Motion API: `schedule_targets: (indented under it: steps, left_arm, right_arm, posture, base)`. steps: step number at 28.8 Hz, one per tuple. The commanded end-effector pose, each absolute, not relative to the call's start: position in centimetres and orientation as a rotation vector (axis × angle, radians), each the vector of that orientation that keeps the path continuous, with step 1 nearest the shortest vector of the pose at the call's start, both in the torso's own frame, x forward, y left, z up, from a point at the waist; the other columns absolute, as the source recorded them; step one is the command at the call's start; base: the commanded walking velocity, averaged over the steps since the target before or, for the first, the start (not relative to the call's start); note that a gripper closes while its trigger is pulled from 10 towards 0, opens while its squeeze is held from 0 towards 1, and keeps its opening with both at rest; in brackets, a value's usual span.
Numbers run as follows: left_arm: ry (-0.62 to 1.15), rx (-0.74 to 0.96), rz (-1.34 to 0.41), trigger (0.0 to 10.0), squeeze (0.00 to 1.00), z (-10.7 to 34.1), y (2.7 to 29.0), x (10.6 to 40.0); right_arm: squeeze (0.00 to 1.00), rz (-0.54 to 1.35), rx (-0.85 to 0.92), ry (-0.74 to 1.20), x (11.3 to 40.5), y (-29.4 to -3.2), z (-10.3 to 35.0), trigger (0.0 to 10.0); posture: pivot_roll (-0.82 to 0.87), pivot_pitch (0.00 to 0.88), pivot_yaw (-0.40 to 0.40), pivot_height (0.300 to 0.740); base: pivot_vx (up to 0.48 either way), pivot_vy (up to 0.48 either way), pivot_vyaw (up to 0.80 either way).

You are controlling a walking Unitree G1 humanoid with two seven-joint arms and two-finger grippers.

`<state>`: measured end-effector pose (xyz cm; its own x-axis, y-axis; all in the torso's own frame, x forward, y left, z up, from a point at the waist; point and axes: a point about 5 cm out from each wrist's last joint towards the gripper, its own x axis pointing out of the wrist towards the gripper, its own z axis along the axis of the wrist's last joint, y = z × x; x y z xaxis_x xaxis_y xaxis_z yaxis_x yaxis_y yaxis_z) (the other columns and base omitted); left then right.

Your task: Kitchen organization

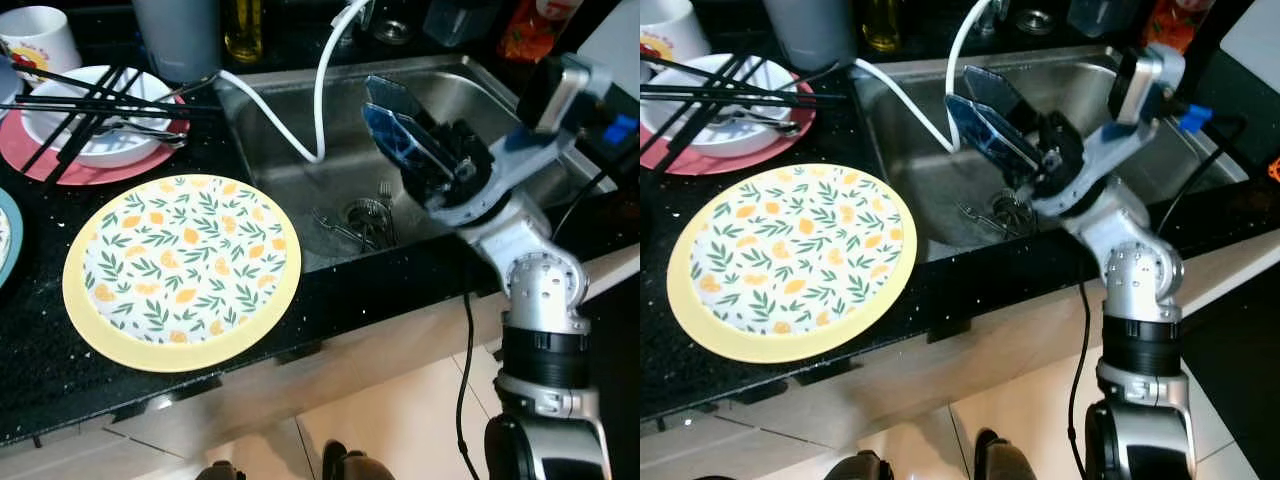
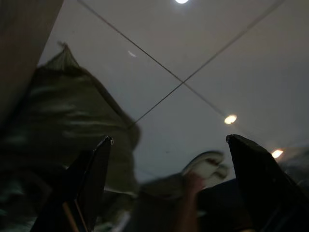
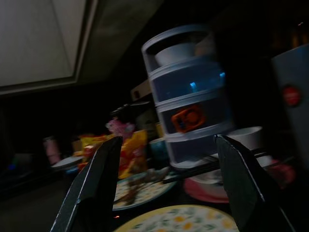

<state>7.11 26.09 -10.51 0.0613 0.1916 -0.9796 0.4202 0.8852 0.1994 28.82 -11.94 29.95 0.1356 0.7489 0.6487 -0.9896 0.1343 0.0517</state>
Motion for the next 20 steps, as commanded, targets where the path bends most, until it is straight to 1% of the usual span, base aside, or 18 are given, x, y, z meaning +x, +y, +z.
schedule_targets:
  steps: [1,2,4,6,8,9,10,11,15,17,19,20]
  left_arm:
    - [1.532,0.441,-0.127,10.0,0.0,-10.6,26.2,6.6]
    - [1.532,0.441,-0.127,10.0,0.0,-10.6,26.2,6.6]
    - [1.515,0.406,-0.114,10.0,0.0,-10.7,25.6,7.1]
    - [1.515,0.406,-0.114,10.0,0.0,-10.7,25.6,7.1]
    - [1.498,0.353,-0.107,10.0,0.0,-10.9,24.4,7.6]
    - [1.498,0.353,-0.107,10.0,0.0,-10.9,24.4,7.6]
    - [1.486,0.352,-0.111,10.0,0.0,-11.0,24.0,7.9]
    - [1.486,0.352,-0.111,10.0,0.0,-11.0,24.0,7.9]
    - [1.473,0.373,-0.129,10.0,0.0,-11.0,23.6,8.2]
    - [1.473,0.373,-0.129,10.0,0.0,-11.0,23.6,8.2]
    - [1.468,0.393,-0.146,10.0,0.0,-11.0,23.5,8.3]
    - [1.466,0.404,-0.162,10.0,0.0,-11.1,23.3,8.3]
  right_arm:
    - [0.0,1.393,0.526,-0.468,28.1,-9.9,29.1,10.0]
    - [0.0,1.393,0.526,-0.468,28.1,-9.9,29.1,10.0]
    - [0.0,1.3,0.405,-0.274,29.2,-6.2,26.2,10.0]
    - [0.0,1.3,0.405,-0.274,29.2,-6.2,26.2,10.0]
    - [0.0,1.222,0.376,-0.179,29.7,-3.4,24.0,10.0]
    - [0.0,1.222,0.376,-0.179,29.7,-3.4,24.0,10.0]
    - [0.0,1.229,0.386,-0.178,29.4,-2.7,23.6,10.0]
    - [0.0,1.229,0.386,-0.178,29.4,-2.7,23.6,10.0]
    - [0.0,1.278,0.383,-0.203,28.3,-2.5,23.6,10.0]
    - [0.0,1.278,0.383,-0.203,28.3,-2.5,23.6,10.0]
    - [0.0,1.305,0.376,-0.218,27.9,-2.8,23.8,10.0]
    - [0.0,1.345,0.343,-0.233,27.4,-3.5,24.0,10.0]
  posture:
    - [0.12,0.11,-0.043,0.74]
    - [0.12,0.11,-0.043,0.74]
    - [0.12,0.098,-0.044,0.74]
    - [0.12,0.098,-0.044,0.74]
    - [0.12,0.091,-0.049,0.74]
    - [0.12,0.091,-0.049,0.74]
    - [0.12,0.085,-0.054,0.74]
    - [0.12,0.085,-0.054,0.74]
    - [0.11,0.078,-0.056,0.74]
    - [0.11,0.078,-0.056,0.74]
    - [0.11,0.075,-0.056,0.74]
    - [0.11,0.076,-0.055,0.74]
  base:
    - [0.0,0.0,0.0]
    - [0.0,0.0,0.0]
    - [0.0,0.0,0.0]
    - [0.0,0.0,0.0]
    - [0.0,0.0,0.0]
    - [0.0,0.0,0.0]
    - [0.0,0.0,0.0]
    - [0.0,0.0,0.0]
    - [0.0,0.0,0.79]
    - [0.0,0.0,0.79]
    - [0.0,0.0,0.79]
    - [0.0,0.0,0.68]
